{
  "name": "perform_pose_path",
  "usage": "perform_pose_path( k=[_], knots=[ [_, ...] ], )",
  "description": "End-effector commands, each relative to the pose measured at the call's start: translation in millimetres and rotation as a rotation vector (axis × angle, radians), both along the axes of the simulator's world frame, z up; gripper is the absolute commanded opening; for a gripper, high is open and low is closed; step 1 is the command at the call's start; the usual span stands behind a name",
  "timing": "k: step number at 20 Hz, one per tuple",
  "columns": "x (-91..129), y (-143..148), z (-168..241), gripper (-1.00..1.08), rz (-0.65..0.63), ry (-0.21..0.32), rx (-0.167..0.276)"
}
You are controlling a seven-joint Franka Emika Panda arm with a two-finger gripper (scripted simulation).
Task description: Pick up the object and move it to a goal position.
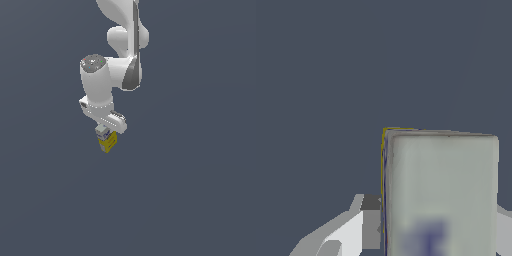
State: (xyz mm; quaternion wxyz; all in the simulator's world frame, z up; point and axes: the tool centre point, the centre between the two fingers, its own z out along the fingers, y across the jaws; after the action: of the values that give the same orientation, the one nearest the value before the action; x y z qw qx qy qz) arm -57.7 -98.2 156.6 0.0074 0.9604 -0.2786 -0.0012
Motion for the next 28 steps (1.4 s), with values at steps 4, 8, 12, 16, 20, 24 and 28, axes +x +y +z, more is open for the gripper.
perform_pose_path(
  k=[4,8,12,16,20,24,28],
  knots=[
    [7.7,-3.8,13.0,-1.00,0.051,0.016,-0.038],
    [17.7,-7.3,28.7,-1.00,0.115,0.037,-0.084],
    [31.5,-9.5,49.3,-1.00,0.199,0.064,-0.145],
    [49.5,-8.7,74.0,-1.00,0.302,0.097,-0.218],
    [68.8,-3.5,98.9,-1.00,0.411,0.132,-0.294],
    [88.3,5.9,122.4,-1.00,0.520,0.167,-0.369],
    [107.6,19.5,144.6,-1.00,0.630,0.202,-0.445]
  ],
)
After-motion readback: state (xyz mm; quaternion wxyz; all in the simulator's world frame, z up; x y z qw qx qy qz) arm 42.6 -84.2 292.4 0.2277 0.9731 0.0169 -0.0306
